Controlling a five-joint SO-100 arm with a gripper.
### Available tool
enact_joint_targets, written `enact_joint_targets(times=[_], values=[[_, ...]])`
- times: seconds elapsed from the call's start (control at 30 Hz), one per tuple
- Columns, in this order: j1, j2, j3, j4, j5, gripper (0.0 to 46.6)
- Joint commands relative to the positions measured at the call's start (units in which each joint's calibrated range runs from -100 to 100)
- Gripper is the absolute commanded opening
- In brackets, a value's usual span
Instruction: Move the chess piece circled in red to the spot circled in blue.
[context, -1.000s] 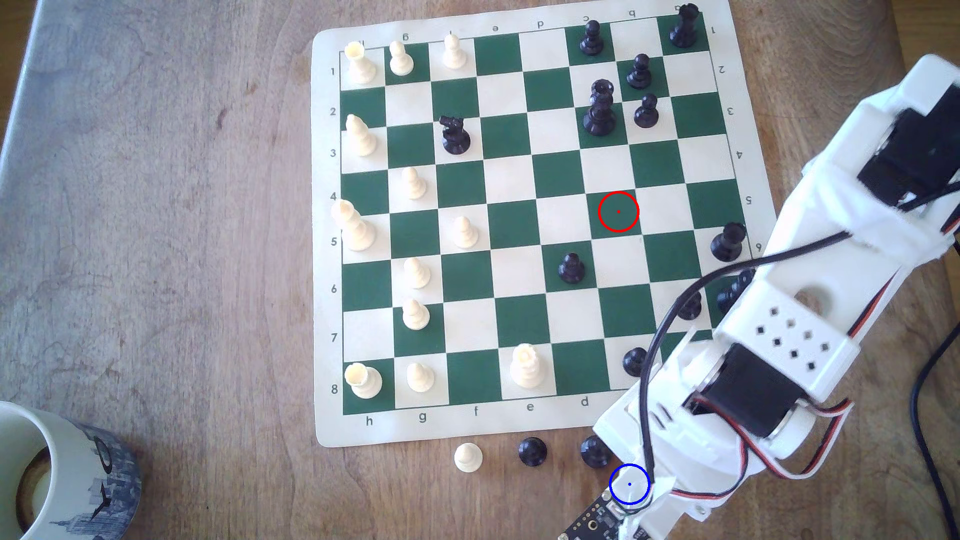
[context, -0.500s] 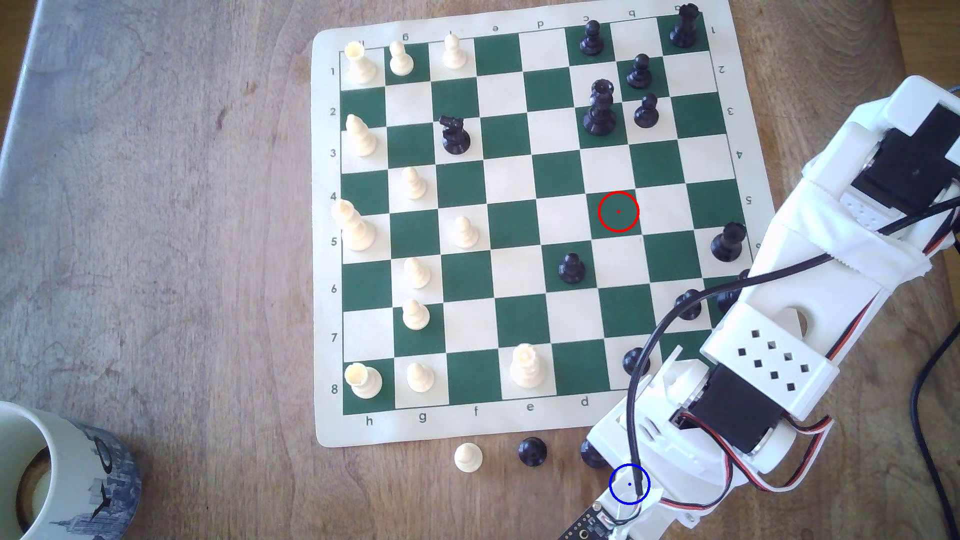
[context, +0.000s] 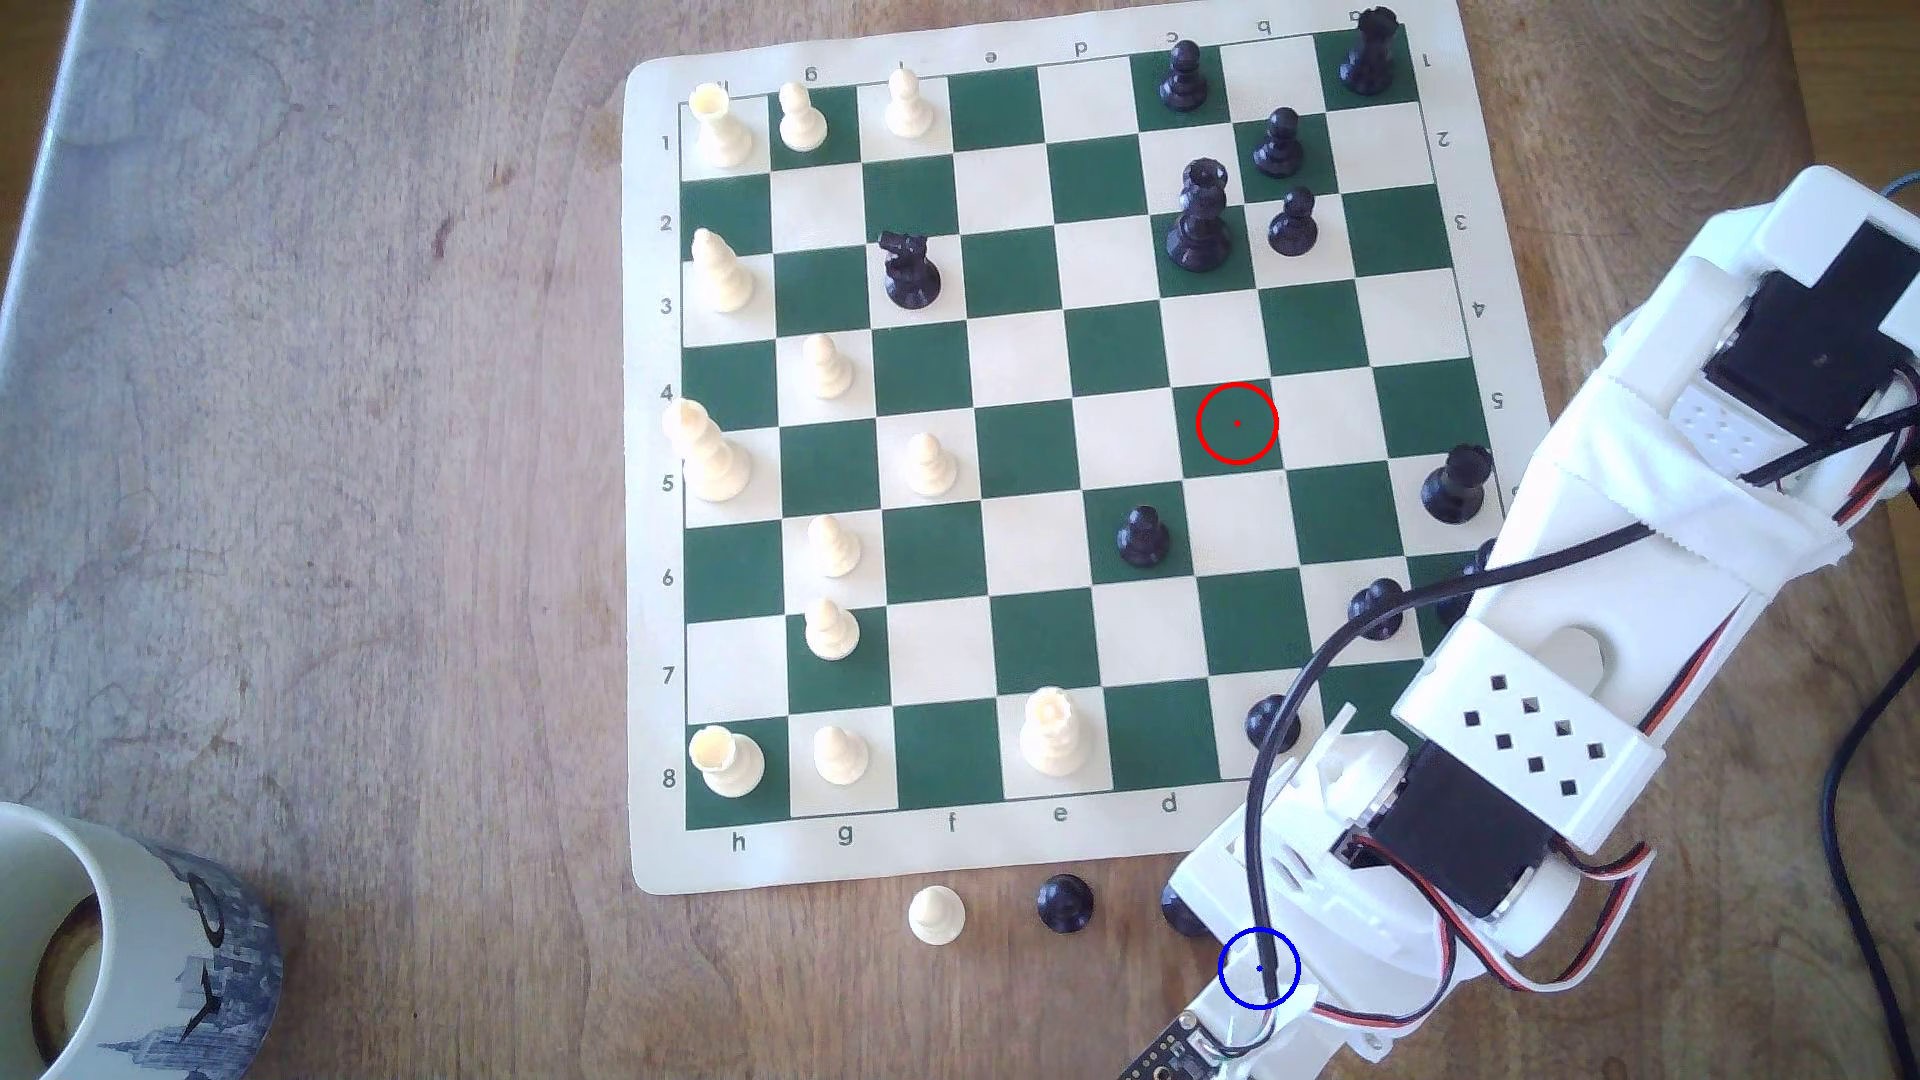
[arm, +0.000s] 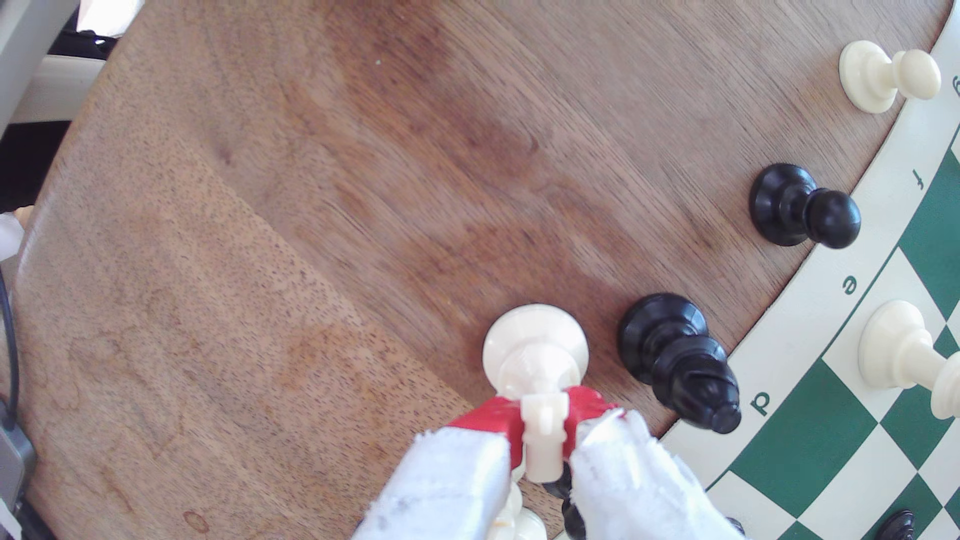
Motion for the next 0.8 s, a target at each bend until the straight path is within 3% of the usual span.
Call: enact_joint_targets(times=[0.0, 0.23, 0.4, 0.77], values=[[0.0, -0.9, -5.2, -0.7, 0.1, 2.5], [-0.2, -0.8, -5.2, -0.6, 0.1, 5.7], [0.0, -1.2, -5.3, -0.9, 0.0, 10.7], [0.8, -7.0, -4.9, -0.8, -0.1, 12.4]])
